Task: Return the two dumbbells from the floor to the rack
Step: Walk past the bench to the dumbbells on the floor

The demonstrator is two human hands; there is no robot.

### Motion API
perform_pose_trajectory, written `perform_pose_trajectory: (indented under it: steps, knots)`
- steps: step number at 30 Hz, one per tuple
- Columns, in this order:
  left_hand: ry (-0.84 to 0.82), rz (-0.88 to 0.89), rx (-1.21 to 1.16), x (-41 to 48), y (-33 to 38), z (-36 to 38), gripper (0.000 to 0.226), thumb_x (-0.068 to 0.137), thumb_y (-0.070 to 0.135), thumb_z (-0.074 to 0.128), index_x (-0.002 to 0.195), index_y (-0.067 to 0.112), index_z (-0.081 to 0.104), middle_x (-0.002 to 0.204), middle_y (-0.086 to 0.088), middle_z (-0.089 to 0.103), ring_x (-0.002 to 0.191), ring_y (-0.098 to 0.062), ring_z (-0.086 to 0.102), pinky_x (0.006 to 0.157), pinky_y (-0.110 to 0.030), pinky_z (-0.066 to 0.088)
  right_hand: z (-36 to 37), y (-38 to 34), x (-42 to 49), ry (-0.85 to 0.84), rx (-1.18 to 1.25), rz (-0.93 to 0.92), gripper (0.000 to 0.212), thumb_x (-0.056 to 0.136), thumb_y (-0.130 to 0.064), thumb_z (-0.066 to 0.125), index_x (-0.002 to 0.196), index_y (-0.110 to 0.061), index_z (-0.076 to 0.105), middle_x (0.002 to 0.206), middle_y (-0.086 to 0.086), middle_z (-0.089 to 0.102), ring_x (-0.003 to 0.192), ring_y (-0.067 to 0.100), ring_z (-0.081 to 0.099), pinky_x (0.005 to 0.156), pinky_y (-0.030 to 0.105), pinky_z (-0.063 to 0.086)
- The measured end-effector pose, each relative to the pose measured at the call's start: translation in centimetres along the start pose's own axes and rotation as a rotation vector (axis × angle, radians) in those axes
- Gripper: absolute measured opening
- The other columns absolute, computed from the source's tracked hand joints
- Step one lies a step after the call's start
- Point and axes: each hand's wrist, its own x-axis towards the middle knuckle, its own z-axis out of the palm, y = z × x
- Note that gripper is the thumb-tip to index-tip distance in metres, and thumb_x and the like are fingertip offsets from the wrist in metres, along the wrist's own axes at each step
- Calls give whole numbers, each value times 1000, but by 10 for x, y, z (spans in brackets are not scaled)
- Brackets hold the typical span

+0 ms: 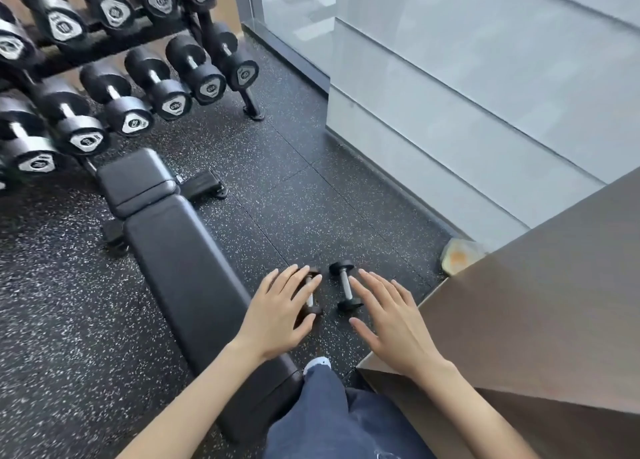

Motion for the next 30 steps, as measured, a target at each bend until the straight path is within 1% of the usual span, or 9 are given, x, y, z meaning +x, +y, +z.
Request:
perform_pose_trajectory:
  steps: [6, 10, 15, 18, 21, 23, 26, 28, 30]
  knots:
    - [-8, -6, 16, -5, 4, 6, 60, 84, 45, 43, 138, 20, 43, 139, -6, 48, 130, -25, 41, 107, -43, 25, 5, 10, -3, -9, 12, 8, 59, 86, -49, 39, 140, -25, 34, 145, 1, 41, 131, 19, 39, 107, 36, 20]
    - [-31, -35, 2, -3, -3, 8, 60, 83, 44, 43, 138, 20, 43, 139, -6, 48, 130, -25, 42, 107, -43, 24, 7, 11, 0, -16, 12, 22, 59, 87, -50, 37, 140, -25, 33, 145, 1, 41, 131, 20, 39, 108, 39, 27]
    - [-90, 28, 6, 24, -19, 5, 59, 84, 44, 41, 138, 20, 42, 139, -6, 48, 130, -26, 42, 106, -42, 24, 7, 15, 12, -2, 24, 66, 58, 87, -48, 39, 139, -24, 36, 143, 0, 43, 131, 15, 33, 106, 34, 19]
    - [-114, 98, 5, 55, -32, 6, 60, 84, 45, 41, 139, 20, 41, 139, -6, 49, 130, -26, 42, 107, -42, 23, 9, 21, 29, 24, 32, 123, 58, 86, -47, 41, 139, -24, 36, 142, -2, 44, 130, 15, 37, 107, 35, 19]
    - [-140, 206, 34, 94, -55, 7, 61, 84, 47, 41, 140, 21, 40, 140, -6, 48, 131, -25, 42, 108, -41, 21, 12, 26, 55, 47, 15, 201, 56, 87, -47, 40, 138, -23, 38, 141, -2, 46, 129, 17, 42, 107, 35, 20]
    - [-157, 282, 43, 123, -77, 7, 61, 85, 47, 40, 140, 22, 39, 141, -6, 47, 132, -24, 40, 109, -41, 20, 13, 29, 76, 68, 15, 276, 56, 87, -48, 38, 137, -23, 39, 141, -1, 47, 128, 18, 44, 107, 36, 21]
    - [-141, 392, 61, 162, -105, 3, 61, 85, 47, 39, 141, 22, 37, 141, -5, 47, 133, -24, 39, 109, -41, 19, 13, 32, 102, 100, -7, 369, 56, 89, -48, 37, 138, -22, 39, 141, -1, 46, 128, 18, 43, 107, 37, 21]
    - [-142, 462, 64, 190, -125, -1, 61, 85, 47, 40, 141, 22, 37, 141, -5, 47, 132, -24, 40, 109, -42, 22, 14, 32, 121, 118, -17, 439, 56, 89, -48, 36, 139, -23, 37, 141, -1, 46, 129, 18, 42, 107, 37, 22]
    - [-143, 529, 74, 214, -145, -7, 62, 85, 48, 39, 141, 22, 37, 141, -5, 47, 131, -24, 40, 111, -43, 28, 17, 29, 139, 126, -28, 503, 57, 88, -48, 36, 139, -22, 37, 141, 0, 45, 129, 18, 42, 108, 39, 25]
